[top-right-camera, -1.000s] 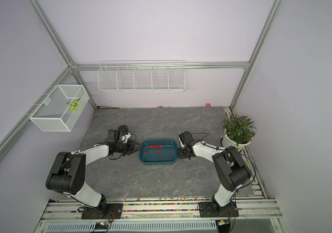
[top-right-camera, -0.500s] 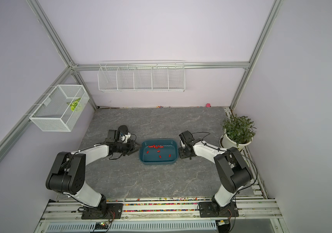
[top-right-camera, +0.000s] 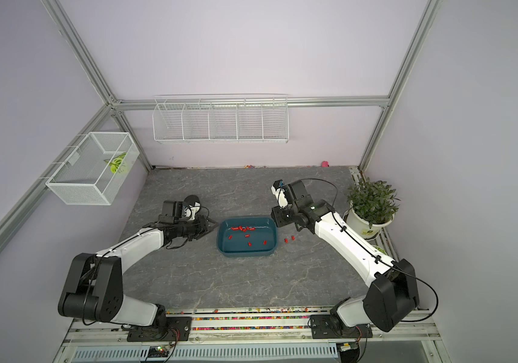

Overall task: Take the screw protection sleeves out of the storage box
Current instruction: Place the screw protection sleeve at the center of the board, then pick up the screw protection sleeve from the storage box.

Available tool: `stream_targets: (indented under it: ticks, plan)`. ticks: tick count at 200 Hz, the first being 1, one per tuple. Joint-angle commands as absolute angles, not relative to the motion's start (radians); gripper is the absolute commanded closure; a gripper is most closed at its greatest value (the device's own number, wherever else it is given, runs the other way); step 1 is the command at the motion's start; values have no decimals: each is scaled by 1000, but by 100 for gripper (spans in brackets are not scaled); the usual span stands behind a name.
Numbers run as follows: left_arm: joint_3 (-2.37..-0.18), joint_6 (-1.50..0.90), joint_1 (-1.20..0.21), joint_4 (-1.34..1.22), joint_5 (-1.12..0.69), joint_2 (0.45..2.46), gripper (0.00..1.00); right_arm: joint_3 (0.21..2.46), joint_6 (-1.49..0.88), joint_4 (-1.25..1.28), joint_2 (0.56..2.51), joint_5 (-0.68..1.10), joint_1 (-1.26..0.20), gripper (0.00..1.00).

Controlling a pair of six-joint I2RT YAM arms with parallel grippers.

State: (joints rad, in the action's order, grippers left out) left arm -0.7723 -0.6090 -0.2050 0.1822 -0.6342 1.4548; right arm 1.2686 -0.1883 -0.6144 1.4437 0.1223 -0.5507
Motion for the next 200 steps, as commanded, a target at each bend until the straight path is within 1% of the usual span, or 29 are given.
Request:
stream_targets:
  ticks: [1, 32, 54, 78, 132, 200]
  plan:
    - [-742, -615, -209, 181, -612, 1434, 56, 1315, -162, -645, 1530, 231, -610, 61]
    - [-745, -640, -211, 182, -621, 1439, 56, 1453, -160, -665, 1715, 240, -703, 62]
    - [-733, -640, -211, 181, -588, 1422, 56, 1525, -161, -655, 1821, 241, -741, 62]
    - [-704, -645, -212, 142, -596, 1434, 56, 1580, -175, -634, 1926, 216, -777, 62]
    - [-709, -641, -208, 127, -613, 1469, 57, 1642, -204, -587, 2077, 127, -855, 59]
    - [-702, -646, -208, 118, -611, 1473, 57, 1698, -237, -593, 2166, 113, -859, 59]
